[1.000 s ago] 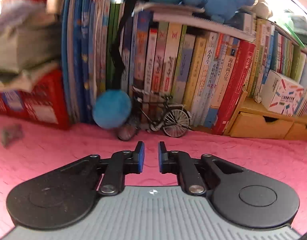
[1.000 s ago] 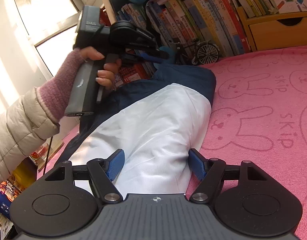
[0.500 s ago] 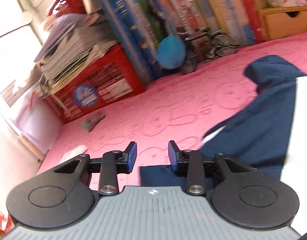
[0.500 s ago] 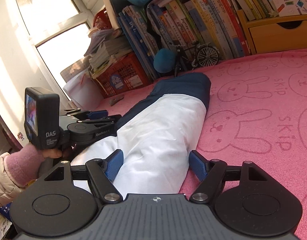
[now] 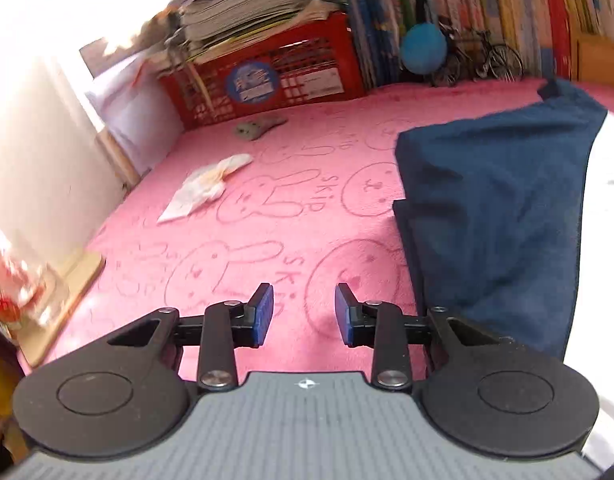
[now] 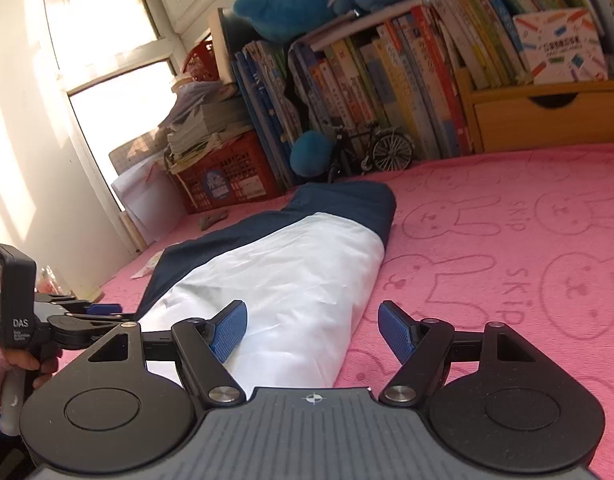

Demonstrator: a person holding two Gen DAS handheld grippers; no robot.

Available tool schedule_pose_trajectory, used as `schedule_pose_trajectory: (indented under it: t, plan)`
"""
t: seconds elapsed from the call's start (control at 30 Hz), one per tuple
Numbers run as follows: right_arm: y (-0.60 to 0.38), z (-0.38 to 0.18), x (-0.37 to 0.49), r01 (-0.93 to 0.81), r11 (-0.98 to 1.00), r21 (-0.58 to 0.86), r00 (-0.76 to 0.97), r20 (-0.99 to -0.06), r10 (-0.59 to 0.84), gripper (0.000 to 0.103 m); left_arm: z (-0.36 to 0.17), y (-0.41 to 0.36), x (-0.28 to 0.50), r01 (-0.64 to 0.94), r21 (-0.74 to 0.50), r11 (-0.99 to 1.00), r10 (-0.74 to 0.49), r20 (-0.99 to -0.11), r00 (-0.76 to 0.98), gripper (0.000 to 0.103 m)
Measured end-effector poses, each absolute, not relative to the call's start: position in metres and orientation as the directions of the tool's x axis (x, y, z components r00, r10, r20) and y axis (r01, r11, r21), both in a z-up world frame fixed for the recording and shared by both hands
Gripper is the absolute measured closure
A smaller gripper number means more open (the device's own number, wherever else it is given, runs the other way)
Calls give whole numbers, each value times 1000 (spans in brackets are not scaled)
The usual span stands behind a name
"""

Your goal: Fold clothes

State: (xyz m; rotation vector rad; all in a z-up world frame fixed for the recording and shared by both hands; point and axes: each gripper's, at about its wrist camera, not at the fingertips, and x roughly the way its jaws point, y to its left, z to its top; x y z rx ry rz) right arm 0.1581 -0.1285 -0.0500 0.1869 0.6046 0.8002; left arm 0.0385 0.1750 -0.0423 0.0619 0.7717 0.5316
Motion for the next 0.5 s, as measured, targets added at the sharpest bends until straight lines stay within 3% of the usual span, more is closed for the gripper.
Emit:
schedule_pose_trajectory:
  t: [0.23,0.33,0.4,0.5]
  plan:
    - [-162,-28,30,-717,694,59,619,-403,674,25,-18,137,-51,-363,116,924,364,-556,748,68]
    - [-142,-33,-12,-733,672,-107,640,-444,627,25,-17,107,-66,-310,91,946,313,-496,810,55]
    - [-123,-40,-29,-708,674,-210,679,-463,569,26,-24,89,-67,-285,86,955,290,-484,826,55]
    - [-103,-50,-27,-668,710,-222,707,-487,514,35,-31,70,-71,-257,95,962,271,-459,846,55]
